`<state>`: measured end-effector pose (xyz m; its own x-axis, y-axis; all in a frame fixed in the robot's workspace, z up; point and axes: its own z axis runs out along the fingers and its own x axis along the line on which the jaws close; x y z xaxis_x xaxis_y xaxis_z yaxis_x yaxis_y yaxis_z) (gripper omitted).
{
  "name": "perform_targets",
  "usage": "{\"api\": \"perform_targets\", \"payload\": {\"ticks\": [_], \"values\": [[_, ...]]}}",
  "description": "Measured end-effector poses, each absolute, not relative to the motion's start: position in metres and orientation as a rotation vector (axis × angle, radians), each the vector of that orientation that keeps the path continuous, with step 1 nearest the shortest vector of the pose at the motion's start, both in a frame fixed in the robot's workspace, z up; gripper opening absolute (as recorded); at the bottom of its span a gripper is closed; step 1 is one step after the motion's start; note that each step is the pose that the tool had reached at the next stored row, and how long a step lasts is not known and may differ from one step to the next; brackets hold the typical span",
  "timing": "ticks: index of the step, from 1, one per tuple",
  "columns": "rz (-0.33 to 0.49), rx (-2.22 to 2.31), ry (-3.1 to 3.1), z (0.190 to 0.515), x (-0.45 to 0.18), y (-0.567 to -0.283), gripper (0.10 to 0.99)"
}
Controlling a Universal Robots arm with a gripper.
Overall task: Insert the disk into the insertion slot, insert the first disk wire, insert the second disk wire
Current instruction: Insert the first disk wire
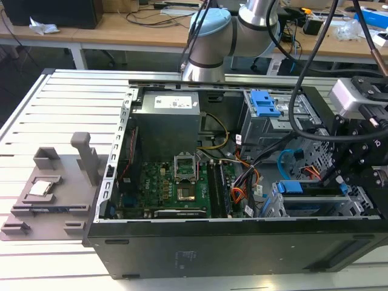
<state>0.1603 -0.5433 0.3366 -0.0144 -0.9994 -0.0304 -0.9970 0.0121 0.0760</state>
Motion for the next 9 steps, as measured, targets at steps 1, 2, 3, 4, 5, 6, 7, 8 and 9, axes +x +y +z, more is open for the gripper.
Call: {"api": "perform_targets", "payload": {"ticks": [1, 2, 3, 4, 5, 6, 7, 8, 9], "values": [[-0.118, 2.183, -2.212, 0.336, 0.16, -0.543, 0.165], [-0.118, 2.183, -2.212, 0.336, 0.16, -0.543, 0.176], [-0.118, 2.183, -2.212, 0.336, 0.16, -0.543, 0.243], [-0.117, 2.183, -2.212, 0.336, 0.16, -0.543, 0.243], [-0.117, 2.183, -2.212, 0.337, 0.16, -0.543, 0.243], [-0.117, 2.183, -2.212, 0.338, 0.16, -0.543, 0.243], [-0.117, 2.183, -2.212, 0.341, 0.16, -0.543, 0.243], [-0.117, 2.183, -2.212, 0.345, 0.16, -0.543, 0.243], [-0.117, 2.183, -2.212, 0.351, 0.16, -0.543, 0.243]]}}
